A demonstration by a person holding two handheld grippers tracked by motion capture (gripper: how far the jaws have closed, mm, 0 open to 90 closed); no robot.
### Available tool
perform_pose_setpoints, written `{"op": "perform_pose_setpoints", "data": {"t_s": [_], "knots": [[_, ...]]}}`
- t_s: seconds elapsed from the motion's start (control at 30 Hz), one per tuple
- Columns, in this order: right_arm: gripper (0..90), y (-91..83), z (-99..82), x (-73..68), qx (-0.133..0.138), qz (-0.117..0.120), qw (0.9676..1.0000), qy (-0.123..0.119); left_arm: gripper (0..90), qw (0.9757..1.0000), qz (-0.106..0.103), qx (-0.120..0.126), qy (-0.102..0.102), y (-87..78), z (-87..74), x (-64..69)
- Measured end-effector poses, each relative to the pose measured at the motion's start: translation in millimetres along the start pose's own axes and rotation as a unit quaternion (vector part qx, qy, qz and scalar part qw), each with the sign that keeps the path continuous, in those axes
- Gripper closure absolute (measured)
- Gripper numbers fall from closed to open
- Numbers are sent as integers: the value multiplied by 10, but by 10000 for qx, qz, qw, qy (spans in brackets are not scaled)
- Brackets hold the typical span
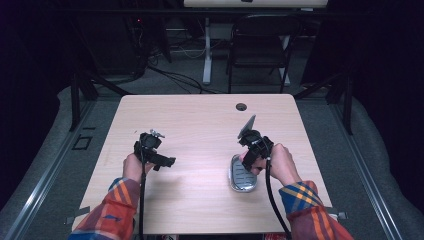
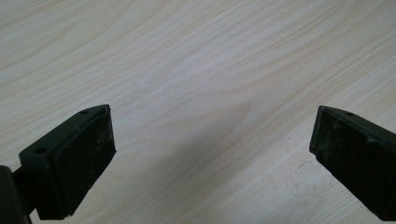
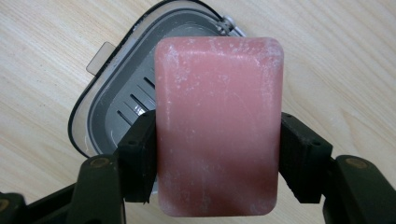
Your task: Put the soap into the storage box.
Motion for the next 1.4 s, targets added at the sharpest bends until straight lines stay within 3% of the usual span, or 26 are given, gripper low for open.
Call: {"op": "perform_pose_setpoints", "data": {"t_s": [0.27, 0.37, 0.43, 0.47, 0.87, 0.93, 0.97, 1.07, 1.27, 1.3, 1.33, 1.4], "knots": [[372, 127, 77, -82, -237, -42, 9997, 15, 0, 10000, -1, 0, 2, 0, 0, 1], [372, 165, 87, -112, -141, -23, 9998, 152, 0, 10000, 1, 0, 6, -1, 1, 2], [372, 158, 114, -108, -452, -114, 9989, -17, 0, 10000, -1, 1, 5, -1, 1, 1], [372, 187, 114, -125, -338, -76, 9993, 104, 0, 10000, 1, 1, 6, -1, 1, 1], [370, 264, 147, -150, -475, -122, 9984, 291, 0, 10000, 9, 4, 15, -6, 2, 3], [370, 287, 145, -161, -357, -95, 9985, 413, 0, 10000, 11, 8, 12, -5, 3, 4], [368, 263, 152, -136, -604, -152, 9977, 282, 0, 10000, 11, 6, 16, -6, 3, 4], [367, 289, 138, -152, -415, -45, 9980, 473, 0, 10000, 11, 8, 16, -7, 3, 4], [361, 234, 101, -132, -391, 8, 9980, 496, 0, 10000, 10, 5, 20, -7, 3, 5], [360, 257, 85, -149, -131, 93, 9975, 692, 0, 10000, 13, 9, 24, -6, 3, 5], [361, 212, 78, -120, -303, 60, 9981, 533, 0, 10000, 12, 7, 24, -6, 4, 6], [361, 180, 42, -102, -312, 166, 9979, 547, 1, 10000, 22, 8, 29, -6, 5, 9]]}}
Point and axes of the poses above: each handheld gripper's, and its own axes: y roughly forward along the jaws, z roughly out of its top, x roughly to its right, the point moved 2 cm from there along y, roughly forward along the jaws, and after that the axes turned 5 degrees about -x, right-handed, at the moved point
